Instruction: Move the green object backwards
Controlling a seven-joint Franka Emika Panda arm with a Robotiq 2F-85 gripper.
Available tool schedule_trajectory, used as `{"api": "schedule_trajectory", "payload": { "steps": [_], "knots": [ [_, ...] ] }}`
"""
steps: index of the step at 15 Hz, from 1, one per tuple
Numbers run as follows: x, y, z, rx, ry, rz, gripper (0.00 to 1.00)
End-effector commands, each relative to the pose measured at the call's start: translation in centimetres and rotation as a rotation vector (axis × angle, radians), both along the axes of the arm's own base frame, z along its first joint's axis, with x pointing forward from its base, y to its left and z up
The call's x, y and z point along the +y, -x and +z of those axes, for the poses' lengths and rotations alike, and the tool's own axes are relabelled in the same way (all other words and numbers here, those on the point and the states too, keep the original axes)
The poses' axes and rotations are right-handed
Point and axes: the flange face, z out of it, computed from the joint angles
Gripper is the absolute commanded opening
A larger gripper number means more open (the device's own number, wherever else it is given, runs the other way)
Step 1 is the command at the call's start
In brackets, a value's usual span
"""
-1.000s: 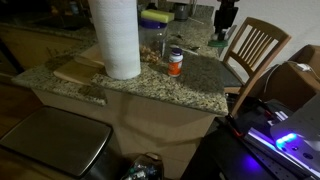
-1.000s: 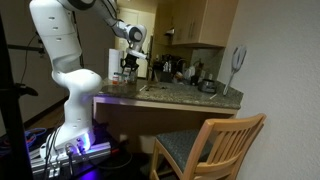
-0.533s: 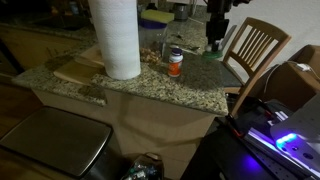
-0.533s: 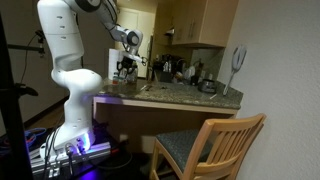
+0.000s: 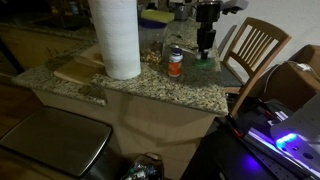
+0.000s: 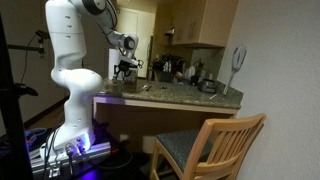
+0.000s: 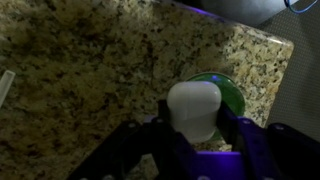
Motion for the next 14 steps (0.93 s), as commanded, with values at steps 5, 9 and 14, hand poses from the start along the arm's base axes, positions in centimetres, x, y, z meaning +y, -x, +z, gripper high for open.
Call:
{"api": "schedule_trajectory", "payload": {
  "steps": [5, 9, 14],
  "knots": [
    [0.02, 0.28, -0.77, 0.02, 0.079, -0.093, 0.24],
    [0.21, 0.17, -0.48, 0.01, 0.057, -0.088, 0.49],
    [-0.15, 0.08, -0.43, -0.028, 0.12, -0.189, 0.24]
  ]
}}
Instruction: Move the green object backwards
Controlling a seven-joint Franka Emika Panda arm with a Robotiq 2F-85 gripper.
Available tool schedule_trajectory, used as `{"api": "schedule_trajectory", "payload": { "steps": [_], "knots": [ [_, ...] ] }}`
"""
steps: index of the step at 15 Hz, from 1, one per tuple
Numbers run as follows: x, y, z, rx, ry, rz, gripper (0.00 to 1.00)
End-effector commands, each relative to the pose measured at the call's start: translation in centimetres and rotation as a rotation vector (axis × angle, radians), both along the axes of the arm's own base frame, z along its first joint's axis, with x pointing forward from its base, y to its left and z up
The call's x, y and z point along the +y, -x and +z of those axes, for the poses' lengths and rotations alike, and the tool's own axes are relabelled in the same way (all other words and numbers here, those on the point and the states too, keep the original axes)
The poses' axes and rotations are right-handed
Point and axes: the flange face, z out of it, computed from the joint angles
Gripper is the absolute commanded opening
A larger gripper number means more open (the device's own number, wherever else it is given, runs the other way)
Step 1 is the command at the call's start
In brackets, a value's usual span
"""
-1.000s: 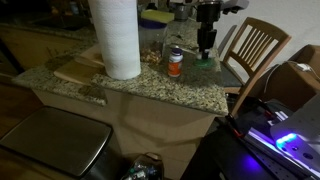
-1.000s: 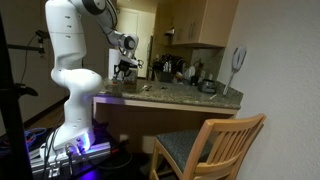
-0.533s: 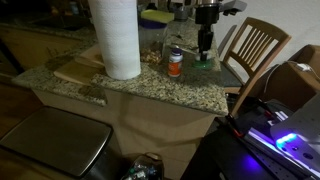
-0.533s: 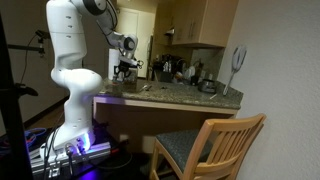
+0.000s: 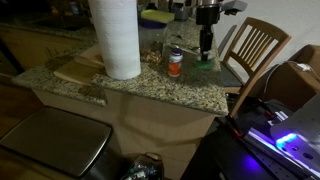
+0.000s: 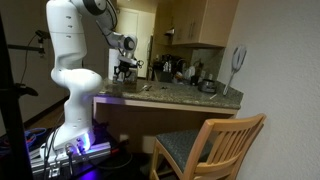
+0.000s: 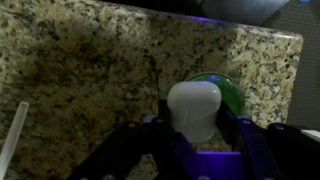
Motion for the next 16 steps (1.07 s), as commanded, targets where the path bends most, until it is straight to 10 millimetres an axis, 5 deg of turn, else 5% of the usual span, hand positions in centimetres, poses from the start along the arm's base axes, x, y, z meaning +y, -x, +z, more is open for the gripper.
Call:
{"api": "schedule_trajectory", "payload": {
  "steps": [1, 8, 9, 11, 12, 16],
  "knots": [
    [-0.11, -0.06, 0.15, -0.032, 0.03, -0.103, 0.24],
    [0.31, 0.02, 0.2, -0.023, 0.05, -0.324, 0.24],
    [0.31, -0.23, 0.21, -0.024, 0.055, -0.276, 0.49],
    [0.42, -0.18, 0.21, -0.022, 0.057, -0.303, 0.49],
    [0.44, -0.18, 0.26, -0.021, 0.058, -0.307, 0.24],
    [0.46, -0.95, 0.75, -0.137, 0.022, -0.491, 0.24]
  ]
}}
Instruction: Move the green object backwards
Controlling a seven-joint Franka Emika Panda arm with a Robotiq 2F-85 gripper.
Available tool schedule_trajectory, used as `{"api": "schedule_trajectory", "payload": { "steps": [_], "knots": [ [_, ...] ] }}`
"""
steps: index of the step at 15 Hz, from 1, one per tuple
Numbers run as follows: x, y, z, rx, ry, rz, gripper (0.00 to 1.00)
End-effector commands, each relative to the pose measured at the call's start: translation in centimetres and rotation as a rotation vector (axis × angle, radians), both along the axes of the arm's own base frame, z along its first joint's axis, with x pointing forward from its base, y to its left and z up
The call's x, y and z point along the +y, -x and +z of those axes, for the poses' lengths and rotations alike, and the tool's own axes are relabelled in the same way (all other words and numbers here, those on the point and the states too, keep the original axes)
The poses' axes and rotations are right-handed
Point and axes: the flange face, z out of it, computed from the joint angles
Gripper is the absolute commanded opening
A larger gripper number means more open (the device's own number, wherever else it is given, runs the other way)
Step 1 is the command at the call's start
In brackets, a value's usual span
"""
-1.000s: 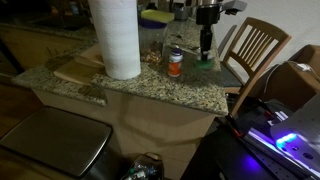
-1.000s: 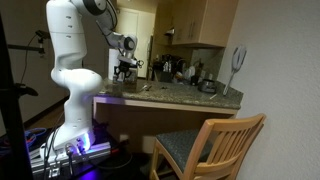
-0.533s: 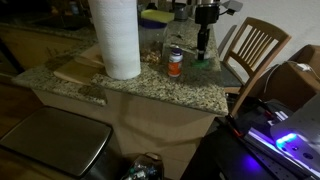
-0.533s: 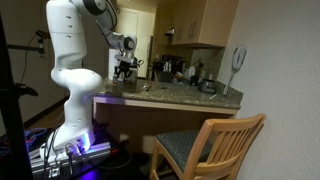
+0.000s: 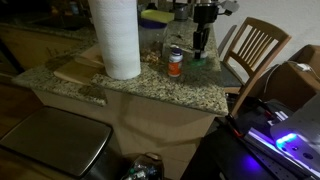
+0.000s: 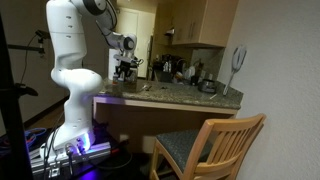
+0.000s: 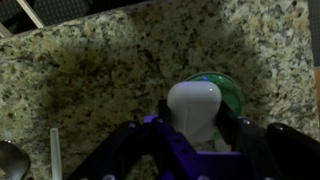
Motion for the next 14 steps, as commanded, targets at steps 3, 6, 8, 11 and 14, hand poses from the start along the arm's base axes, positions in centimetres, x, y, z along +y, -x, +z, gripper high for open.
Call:
{"api": "schedule_trajectory", "payload": {
  "steps": [3, 6, 8, 11, 14],
  "knots": [
    [0.2, -0.6, 0.5, -0.136, -0.013, -0.258, 0.24],
    [0.1, -0.3, 0.3, -0.135, 0.057, -0.36, 0.24],
    [0.4, 0.1, 0.1, -0.091, 0.077, -0.453, 0.24],
    [1.0, -0.2, 0.0, -0.079, 0.058, -0.451, 0.49],
    [0.8, -0.1, 0.1, -0.087, 0.103, -0.455, 0.24]
  ]
}}
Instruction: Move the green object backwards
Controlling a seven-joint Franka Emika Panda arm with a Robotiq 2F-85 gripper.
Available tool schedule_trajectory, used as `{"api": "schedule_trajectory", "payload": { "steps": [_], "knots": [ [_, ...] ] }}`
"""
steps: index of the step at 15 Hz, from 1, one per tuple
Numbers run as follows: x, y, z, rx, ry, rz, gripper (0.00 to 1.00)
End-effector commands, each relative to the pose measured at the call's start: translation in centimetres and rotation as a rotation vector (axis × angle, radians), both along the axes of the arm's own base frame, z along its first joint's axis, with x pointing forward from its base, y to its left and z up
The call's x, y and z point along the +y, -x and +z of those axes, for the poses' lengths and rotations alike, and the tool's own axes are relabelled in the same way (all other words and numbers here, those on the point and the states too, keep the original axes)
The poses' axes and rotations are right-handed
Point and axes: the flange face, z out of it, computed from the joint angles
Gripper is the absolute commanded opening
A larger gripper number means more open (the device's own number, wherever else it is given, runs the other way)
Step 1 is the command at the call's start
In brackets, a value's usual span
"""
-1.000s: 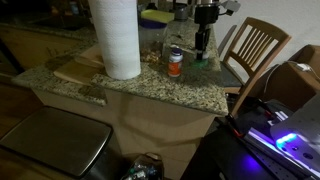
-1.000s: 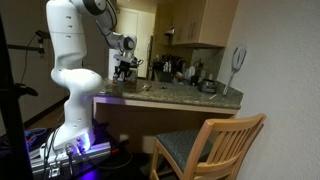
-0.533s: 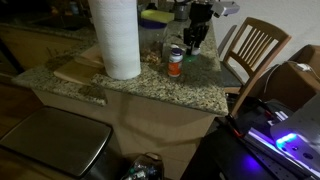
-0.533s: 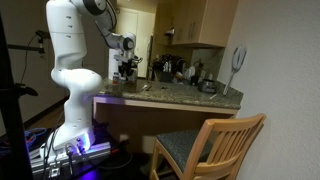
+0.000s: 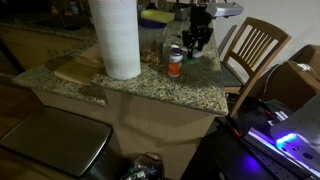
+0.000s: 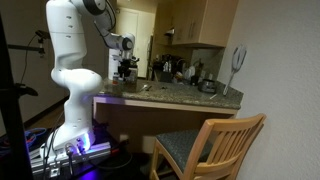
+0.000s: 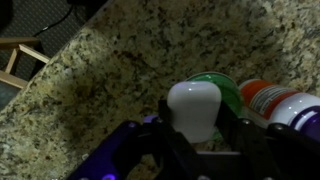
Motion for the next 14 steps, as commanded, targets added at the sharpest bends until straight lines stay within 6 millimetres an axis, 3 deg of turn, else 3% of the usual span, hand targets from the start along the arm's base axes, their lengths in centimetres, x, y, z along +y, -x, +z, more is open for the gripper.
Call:
{"api": "schedule_trajectory", "payload": {
  "steps": [1, 7, 12, 13, 14],
  "knots": [
    [-0.6, 0.0, 0.2, -0.028, 0.084, -0.024, 0.24],
    [-0.5, 0.2, 0.1, -0.038, 0.124, -0.4, 0.24],
    [0.8, 1.0, -0.2, 0.108, 0.026, -0.546, 0.24],
    [0.4, 0.8, -0.3, 0.058, 0.07, -0.521, 0.49],
    [0.6, 0.9, -0.3, 0.078, 0.048, -0.536, 0.49]
  ]
}}
